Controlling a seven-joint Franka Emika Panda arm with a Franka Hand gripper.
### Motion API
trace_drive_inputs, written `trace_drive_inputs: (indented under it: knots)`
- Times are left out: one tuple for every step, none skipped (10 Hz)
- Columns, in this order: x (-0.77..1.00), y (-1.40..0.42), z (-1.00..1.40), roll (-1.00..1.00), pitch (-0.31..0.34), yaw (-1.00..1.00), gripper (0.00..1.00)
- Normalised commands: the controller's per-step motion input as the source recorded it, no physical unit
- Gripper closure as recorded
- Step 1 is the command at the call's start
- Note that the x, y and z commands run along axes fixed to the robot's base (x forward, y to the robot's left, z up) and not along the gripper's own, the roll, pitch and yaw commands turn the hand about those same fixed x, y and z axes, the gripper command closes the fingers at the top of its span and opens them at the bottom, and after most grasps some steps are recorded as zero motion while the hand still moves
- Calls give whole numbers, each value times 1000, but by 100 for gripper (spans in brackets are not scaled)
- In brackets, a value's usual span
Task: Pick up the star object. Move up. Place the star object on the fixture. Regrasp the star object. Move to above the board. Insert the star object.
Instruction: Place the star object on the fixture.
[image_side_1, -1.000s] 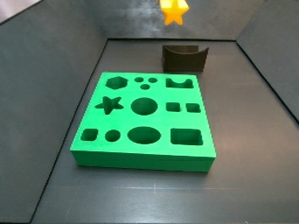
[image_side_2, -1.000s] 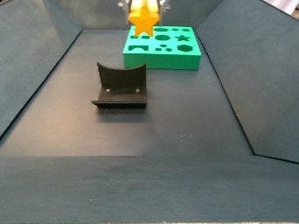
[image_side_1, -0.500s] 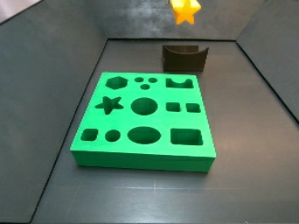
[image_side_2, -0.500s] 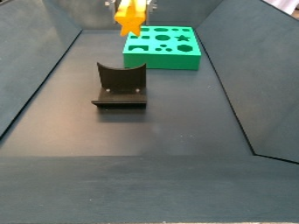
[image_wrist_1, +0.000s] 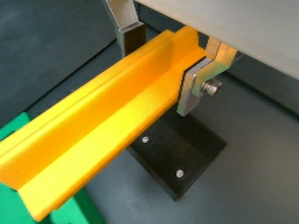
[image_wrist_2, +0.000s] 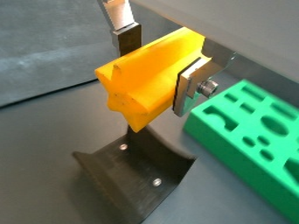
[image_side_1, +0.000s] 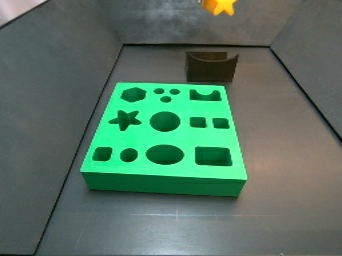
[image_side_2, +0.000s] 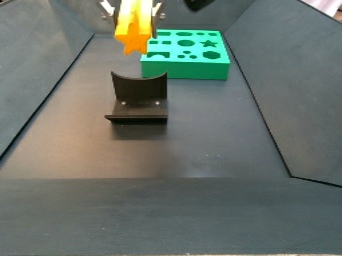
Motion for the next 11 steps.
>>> trace_drive_inputs:
  knots:
    - [72, 80, 1, -975, 254, -61, 100]
    - [47, 68, 5, -702, 181, -97, 100]
    - [56, 61, -3, -513, 149, -114, 100]
    - [68, 39, 1, -304, 118, -115, 100]
    - [67, 36, 3, -242, 104, -113, 100]
    - [99, 64, -1000, -1000, 10, -108, 100]
    - [101, 68, -1000, -1000, -5, -111, 100]
    - [110, 73, -1000, -1000, 9, -109, 100]
    - [114, 74, -1000, -1000, 24, -108, 100]
    - [124, 82, -1000, -965, 38, -110, 100]
    - [133, 88, -1000, -793, 37, -103, 100]
